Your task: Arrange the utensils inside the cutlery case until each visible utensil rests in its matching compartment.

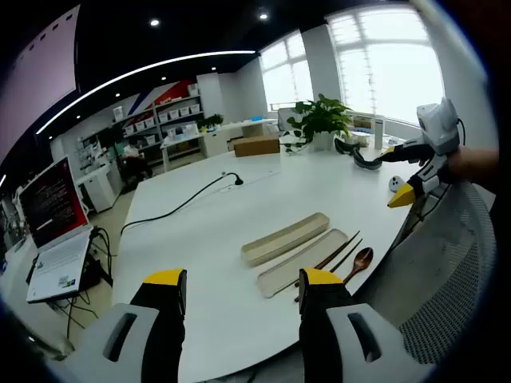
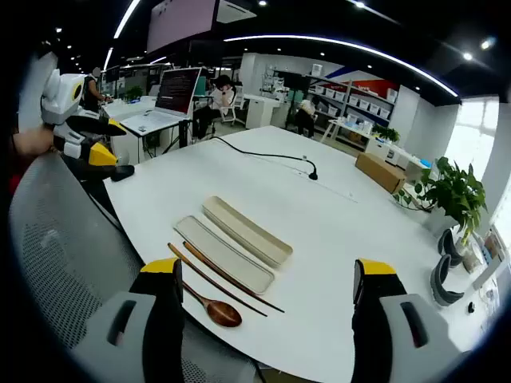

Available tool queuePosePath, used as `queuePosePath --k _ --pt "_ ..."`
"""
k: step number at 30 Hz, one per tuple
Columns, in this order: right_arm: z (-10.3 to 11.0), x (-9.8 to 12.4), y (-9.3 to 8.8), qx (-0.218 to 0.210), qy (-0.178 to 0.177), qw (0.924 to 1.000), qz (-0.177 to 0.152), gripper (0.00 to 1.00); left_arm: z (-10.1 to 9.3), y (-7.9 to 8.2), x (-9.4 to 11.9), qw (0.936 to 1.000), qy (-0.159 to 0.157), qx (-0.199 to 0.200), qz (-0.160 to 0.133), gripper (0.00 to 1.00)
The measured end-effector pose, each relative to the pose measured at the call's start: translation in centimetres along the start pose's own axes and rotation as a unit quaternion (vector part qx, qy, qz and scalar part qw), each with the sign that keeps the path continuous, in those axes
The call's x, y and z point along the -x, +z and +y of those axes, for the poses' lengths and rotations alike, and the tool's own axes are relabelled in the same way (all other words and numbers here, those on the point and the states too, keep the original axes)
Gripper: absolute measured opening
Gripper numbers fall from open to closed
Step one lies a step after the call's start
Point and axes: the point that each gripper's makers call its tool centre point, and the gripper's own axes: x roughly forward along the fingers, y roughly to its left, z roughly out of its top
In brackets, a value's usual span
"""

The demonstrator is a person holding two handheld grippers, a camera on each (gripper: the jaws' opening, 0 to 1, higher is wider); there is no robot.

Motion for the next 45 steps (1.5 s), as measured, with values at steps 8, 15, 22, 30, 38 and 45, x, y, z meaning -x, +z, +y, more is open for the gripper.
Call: queuePosePath --k 8,15,22,30,38,45 --pt "0.0 0.1 -0.2 0.006 -0.004 1.0 0.005 0.87 -0.4 0.2 0.1 0.9999 -0.01 -0.004 -0.007 0.58" --pt "0.9 -0.2 -0.1 0.028 0.008 0.9995 0.011 0.87 -0.3 0.0 0.0 0.9999 -0.012 -0.002 -0.004 0.58" --pt "0.5 -0.2 -0.2 0.023 0.005 0.9996 0.013 0.87 -0.4 0.1 0.0 0.9999 -0.014 -0.007 -0.004 0.57" --pt "0.5 -0.2 -0.2 0.02 0.006 0.9997 0.013 0.86 -0.2 0.2 -0.2 0.9999 -0.011 -0.011 -0.004 0.57" --pt "0.7 -0.2 -0.3 0.02 0.007 0.9996 0.017 0.87 -0.7 -0.3 -0.3 0.9991 -0.016 -0.04 0.009 0.57" --pt "0.9 -0.1 -0.5 0.031 0.003 0.9993 0.02 0.87 -0.4 -0.7 -0.3 0.9987 -0.013 -0.046 0.015 0.58"
